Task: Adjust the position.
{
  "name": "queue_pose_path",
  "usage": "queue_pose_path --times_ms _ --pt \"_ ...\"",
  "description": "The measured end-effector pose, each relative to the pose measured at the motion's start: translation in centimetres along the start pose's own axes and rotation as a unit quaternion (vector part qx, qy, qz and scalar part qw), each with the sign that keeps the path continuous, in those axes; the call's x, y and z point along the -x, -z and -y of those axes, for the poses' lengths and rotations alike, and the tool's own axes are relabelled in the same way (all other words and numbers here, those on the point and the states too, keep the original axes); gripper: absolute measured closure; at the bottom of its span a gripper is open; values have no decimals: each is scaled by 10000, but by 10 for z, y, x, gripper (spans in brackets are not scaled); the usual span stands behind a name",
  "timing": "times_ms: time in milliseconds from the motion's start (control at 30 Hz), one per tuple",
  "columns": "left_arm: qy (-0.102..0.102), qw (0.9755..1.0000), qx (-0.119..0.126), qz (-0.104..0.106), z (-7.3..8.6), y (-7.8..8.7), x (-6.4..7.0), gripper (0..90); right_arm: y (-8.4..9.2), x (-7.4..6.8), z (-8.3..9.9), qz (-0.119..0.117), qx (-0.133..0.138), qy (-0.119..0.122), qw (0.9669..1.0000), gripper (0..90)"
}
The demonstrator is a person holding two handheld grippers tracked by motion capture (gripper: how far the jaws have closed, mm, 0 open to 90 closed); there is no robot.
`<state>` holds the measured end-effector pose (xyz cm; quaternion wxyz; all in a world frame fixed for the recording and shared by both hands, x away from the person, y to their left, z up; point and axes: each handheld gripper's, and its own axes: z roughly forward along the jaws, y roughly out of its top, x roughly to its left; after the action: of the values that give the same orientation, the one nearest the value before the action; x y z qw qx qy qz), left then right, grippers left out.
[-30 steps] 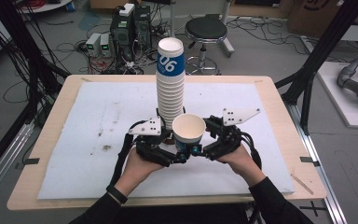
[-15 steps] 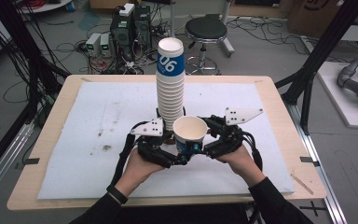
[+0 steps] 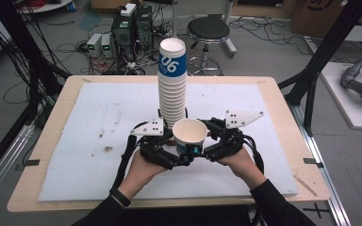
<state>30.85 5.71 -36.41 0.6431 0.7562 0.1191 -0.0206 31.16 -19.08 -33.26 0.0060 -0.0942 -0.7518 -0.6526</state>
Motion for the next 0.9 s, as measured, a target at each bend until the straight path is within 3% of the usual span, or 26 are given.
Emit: queue_pose_path --times_ms 133,467,900 --pt "-42 10000 31 8 0 1 0 260 -1 0 1 6 -7 -18 10000 232" --pt "-117 9999 -4 -16 0 1 1 276 0 0 0 -20 -30 -31 10000 222" --pt "-218 9997 -76 -109 0 1 1 276 -1 2 0 -65 -19 -263 9996 189"
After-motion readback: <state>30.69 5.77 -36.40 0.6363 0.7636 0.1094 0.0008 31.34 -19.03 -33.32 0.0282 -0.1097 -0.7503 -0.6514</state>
